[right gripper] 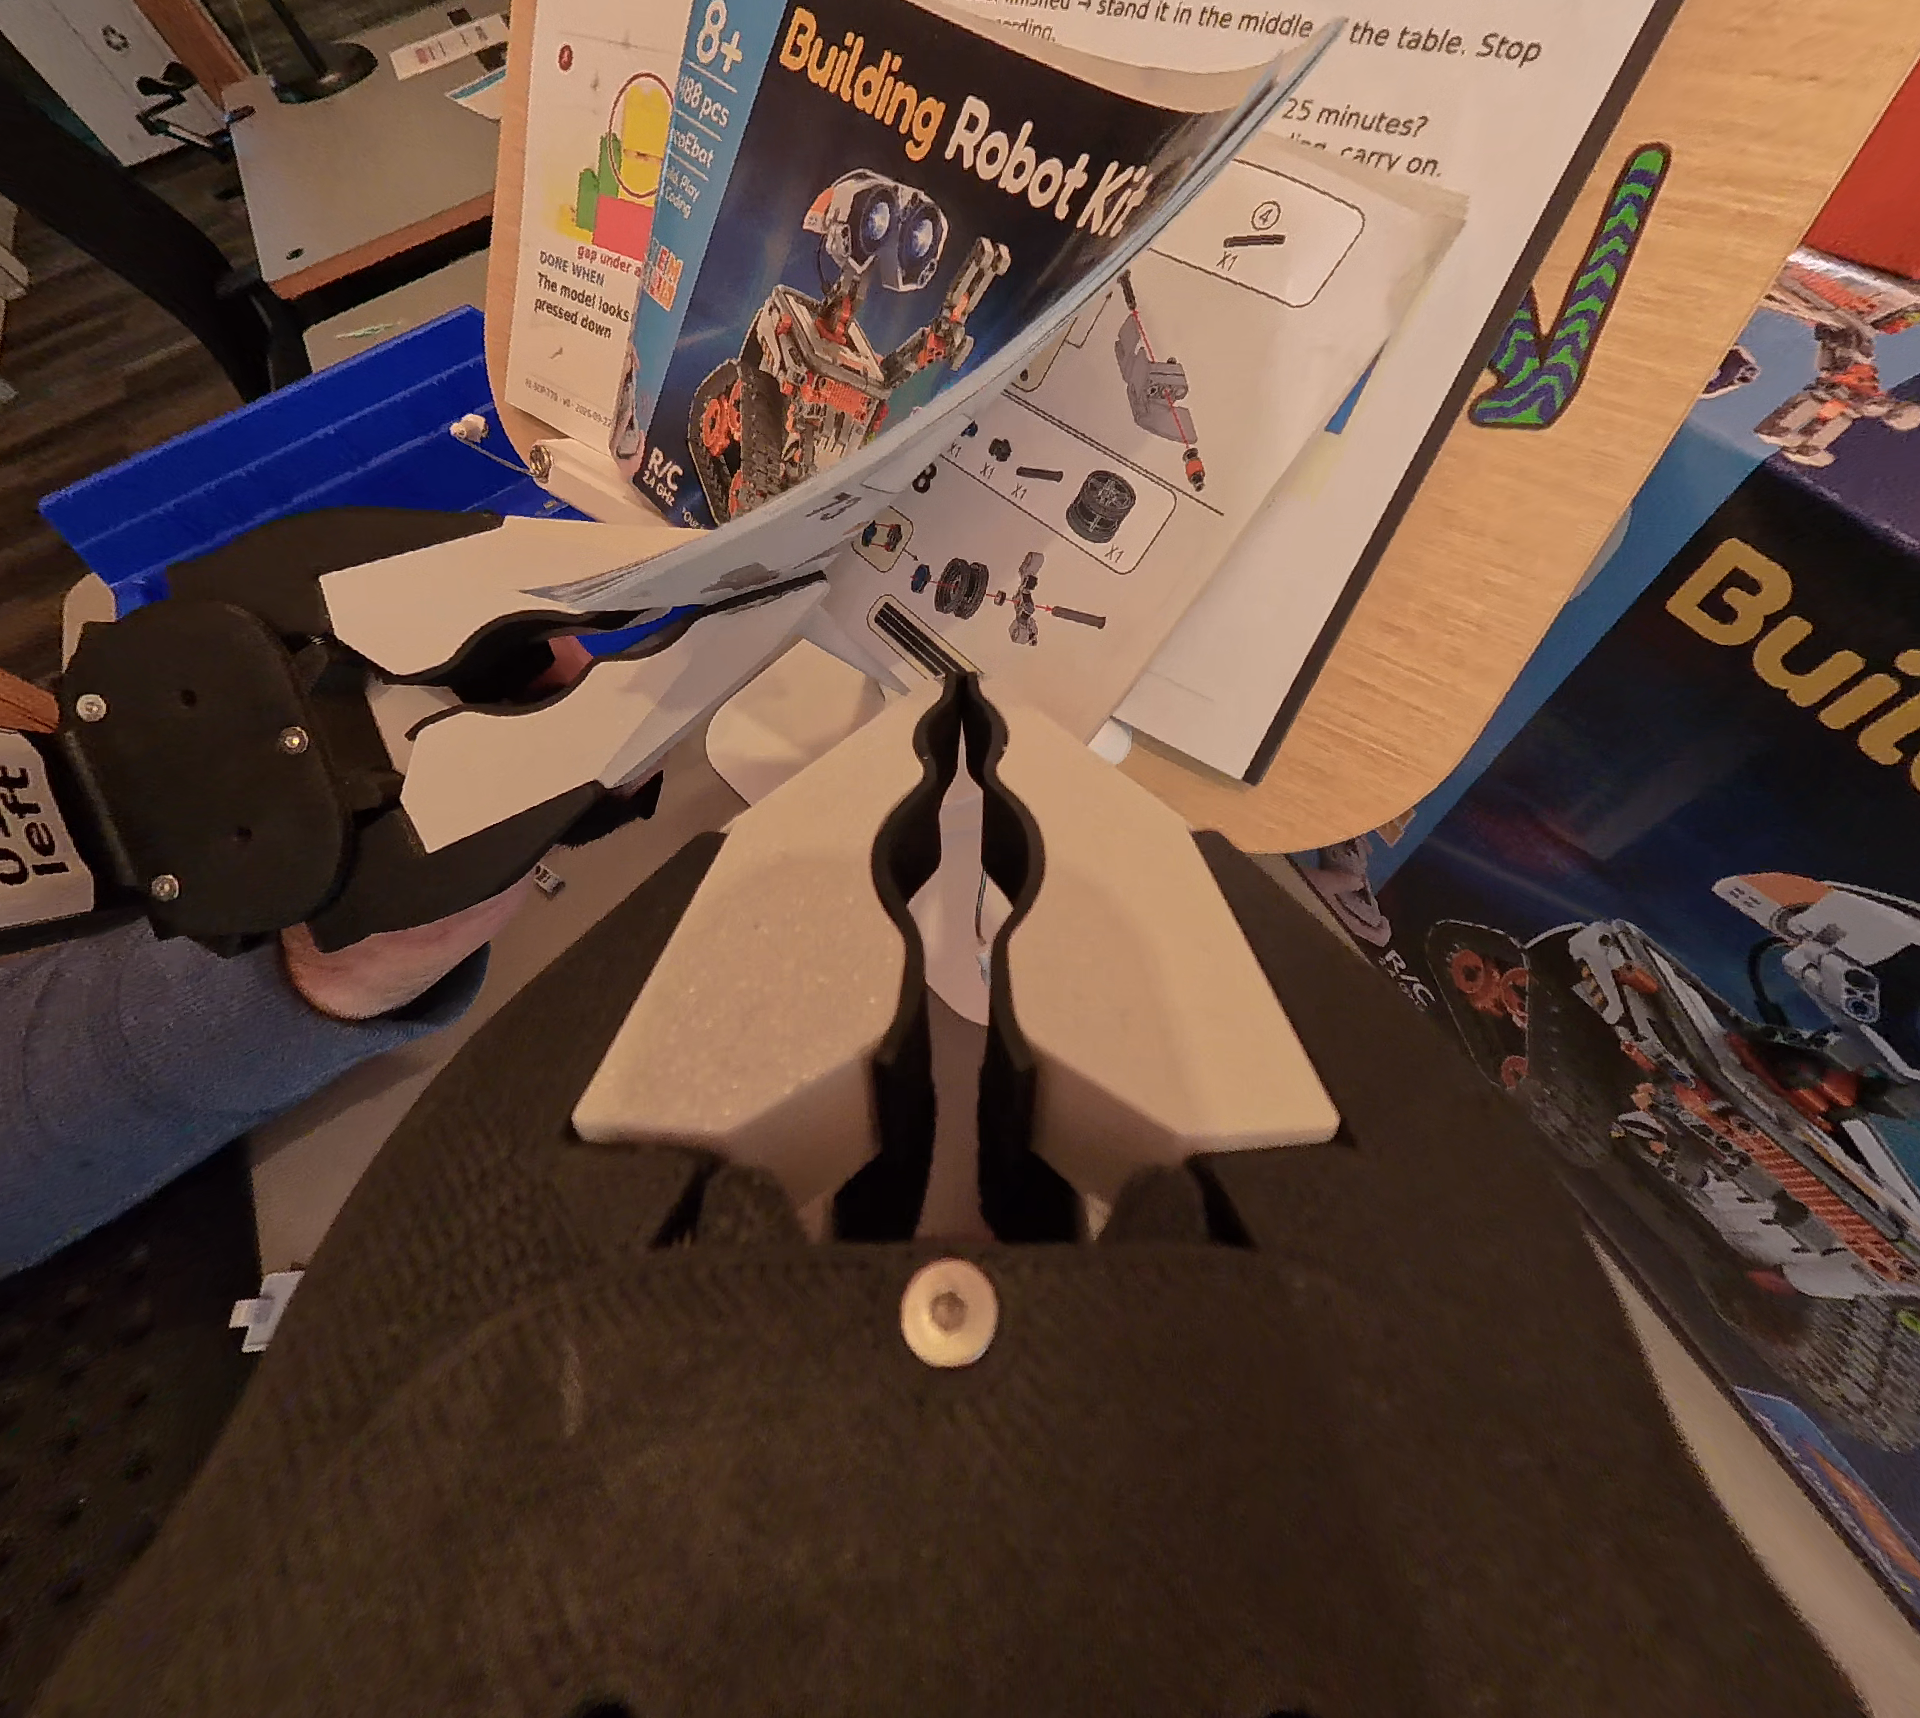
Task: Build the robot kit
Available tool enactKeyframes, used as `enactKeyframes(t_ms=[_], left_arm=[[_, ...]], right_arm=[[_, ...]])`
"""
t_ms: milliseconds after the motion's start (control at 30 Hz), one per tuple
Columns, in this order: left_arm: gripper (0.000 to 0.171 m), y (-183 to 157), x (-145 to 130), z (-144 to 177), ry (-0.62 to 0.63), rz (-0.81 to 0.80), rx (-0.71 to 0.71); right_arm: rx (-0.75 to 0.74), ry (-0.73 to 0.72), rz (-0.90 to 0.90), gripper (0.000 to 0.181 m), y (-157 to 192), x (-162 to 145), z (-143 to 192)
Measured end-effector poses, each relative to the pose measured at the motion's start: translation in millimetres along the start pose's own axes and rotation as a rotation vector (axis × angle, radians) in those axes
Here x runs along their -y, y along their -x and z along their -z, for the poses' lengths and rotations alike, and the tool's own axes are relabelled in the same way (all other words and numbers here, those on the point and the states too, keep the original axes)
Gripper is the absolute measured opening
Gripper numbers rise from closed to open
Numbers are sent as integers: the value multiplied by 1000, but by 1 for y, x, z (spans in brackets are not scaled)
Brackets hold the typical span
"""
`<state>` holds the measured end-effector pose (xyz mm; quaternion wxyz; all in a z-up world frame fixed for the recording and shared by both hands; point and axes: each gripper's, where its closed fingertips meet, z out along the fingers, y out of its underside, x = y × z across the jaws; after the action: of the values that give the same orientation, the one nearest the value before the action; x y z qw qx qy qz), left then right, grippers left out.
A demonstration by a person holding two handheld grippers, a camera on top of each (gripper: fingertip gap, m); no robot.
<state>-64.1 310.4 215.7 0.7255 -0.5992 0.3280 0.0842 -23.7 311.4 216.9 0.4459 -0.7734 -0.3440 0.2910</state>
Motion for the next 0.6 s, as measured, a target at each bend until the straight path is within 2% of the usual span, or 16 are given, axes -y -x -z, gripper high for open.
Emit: enactKeyframes(t_ms=[200, 367, 533, 600], left_arm=[[0, 0, 0, 0, -3, 9, 0], [0, 4, 2, 2, -11, 35, -1], [0, 23, 17, 14, -94, 170, 3], [0, 36, 28, 25, -140, 273, 0]], right_arm=[[4, -19, 1, 0, 6, -3, 8], [-16, -67, 16, 0, 10, 3, 35], [-49, -124, 27, 0, 16, 3, 68], [-65, -141, 24, 0, 16, 1, 80]])
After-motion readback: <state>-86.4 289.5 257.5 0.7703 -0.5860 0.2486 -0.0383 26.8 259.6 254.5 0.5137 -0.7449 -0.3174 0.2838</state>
